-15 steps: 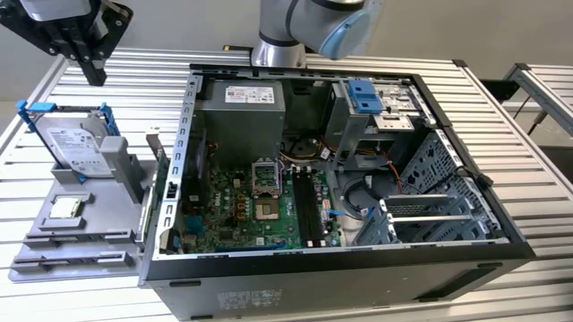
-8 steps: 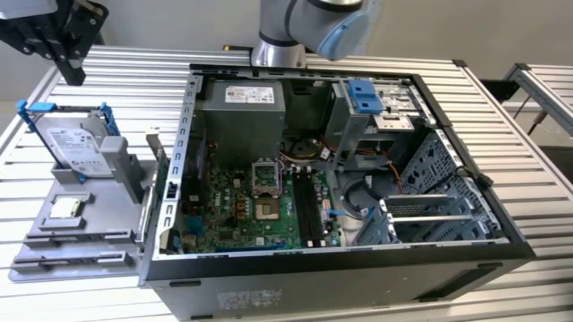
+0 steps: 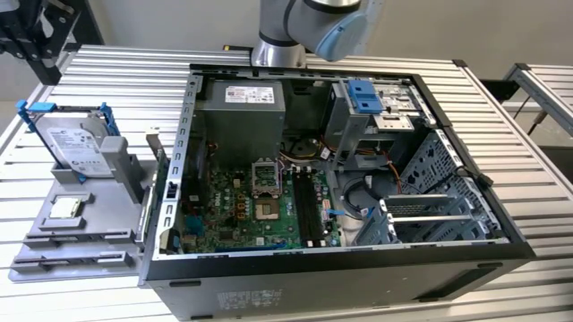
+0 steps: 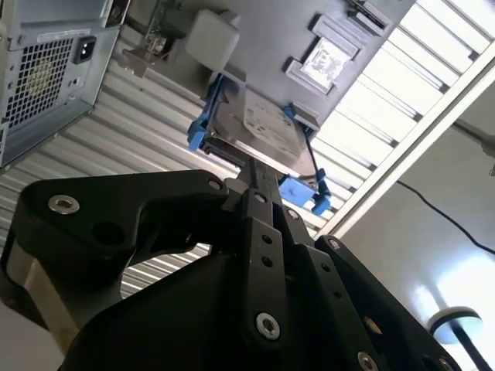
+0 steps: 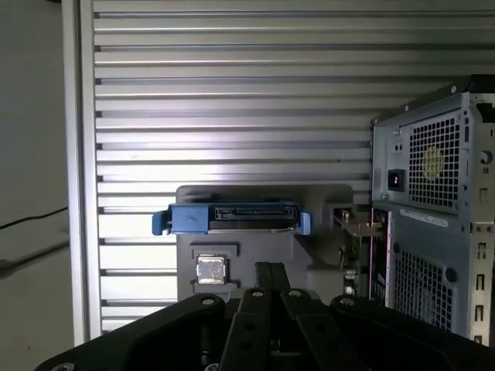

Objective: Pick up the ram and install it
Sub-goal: 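Reach for the ram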

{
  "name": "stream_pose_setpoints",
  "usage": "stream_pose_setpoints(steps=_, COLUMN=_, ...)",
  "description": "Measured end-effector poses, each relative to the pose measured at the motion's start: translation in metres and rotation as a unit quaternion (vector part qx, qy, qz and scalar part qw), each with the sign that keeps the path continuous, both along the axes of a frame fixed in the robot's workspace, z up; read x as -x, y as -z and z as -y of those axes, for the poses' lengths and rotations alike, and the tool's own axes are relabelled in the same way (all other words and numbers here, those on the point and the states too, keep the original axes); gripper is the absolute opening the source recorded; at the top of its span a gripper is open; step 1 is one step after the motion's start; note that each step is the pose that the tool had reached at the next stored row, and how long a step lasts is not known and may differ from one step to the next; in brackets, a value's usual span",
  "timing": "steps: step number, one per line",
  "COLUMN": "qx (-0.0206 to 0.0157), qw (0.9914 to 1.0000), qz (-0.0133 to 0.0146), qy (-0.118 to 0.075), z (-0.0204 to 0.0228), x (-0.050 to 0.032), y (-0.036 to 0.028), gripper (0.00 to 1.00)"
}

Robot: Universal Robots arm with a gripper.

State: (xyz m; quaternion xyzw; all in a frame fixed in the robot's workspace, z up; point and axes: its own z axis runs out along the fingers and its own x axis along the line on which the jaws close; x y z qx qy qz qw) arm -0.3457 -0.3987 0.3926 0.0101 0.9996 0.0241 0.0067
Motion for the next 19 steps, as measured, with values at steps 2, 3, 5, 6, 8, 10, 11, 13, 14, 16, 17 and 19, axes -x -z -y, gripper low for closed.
stream_pose_setpoints(steps=2, qx=0.0, qw=1.0, qz=0.0, qy=-0.001, z=0.0, x=0.0067, y=0.0, gripper=0.0)
stream_pose_setpoints(steps=3, qx=0.0001, qw=1.0, qz=-0.0001, qy=-0.001, z=0.0, x=0.01, y=-0.0001, gripper=0.0)
stream_pose_setpoints(steps=5, qx=0.0, qw=1.0, qz=0.0, qy=-0.002, z=0.0, x=0.0158, y=0.0, gripper=0.0)
stream_pose_setpoints(steps=6, qx=0.0, qw=1.0, qz=0.0, qy=-0.003, z=0.0, x=0.0186, y=0.0, gripper=0.0)
stream_pose_setpoints(steps=8, qx=0.0, qw=0.99999, qz=0.0, qy=-0.004, z=0.0, x=0.0233, y=0.0, gripper=0.0)
stream_pose_setpoints(steps=10, qx=0.0, qw=0.99999, qz=0.0, qy=-0.004, z=0.0, x=0.0245, y=0.0, gripper=0.0)
stream_pose_setpoints(steps=11, qx=0.0, qw=0.99999, qz=0.0, qy=-0.004, z=0.0, x=0.0246, y=0.0, gripper=0.0)
stream_pose_setpoints(steps=13, qx=0.0, qw=0.99999, qz=0.0, qy=-0.004, z=0.0, x=0.0249, y=0.0, gripper=0.0)
stream_pose_setpoints(steps=14, qx=0.0, qw=0.99999, qz=0.0, qy=-0.004, z=0.0001, x=0.0249, y=0.0, gripper=0.0)
stream_pose_setpoints(steps=16, qx=0.0, qw=0.99999, qz=0.0, qy=-0.004, z=0.0017, x=0.025, y=0.0, gripper=0.0)
stream_pose_setpoints(steps=17, qx=0.0, qw=0.99999, qz=0.0, qy=-0.004, z=0.0031, x=0.025, y=0.0, gripper=0.0)
stream_pose_setpoints(steps=19, qx=0.0, qw=0.99999, qz=0.0, qy=-0.004, z=0.0068, x=0.0249, y=0.0, gripper=0.0)
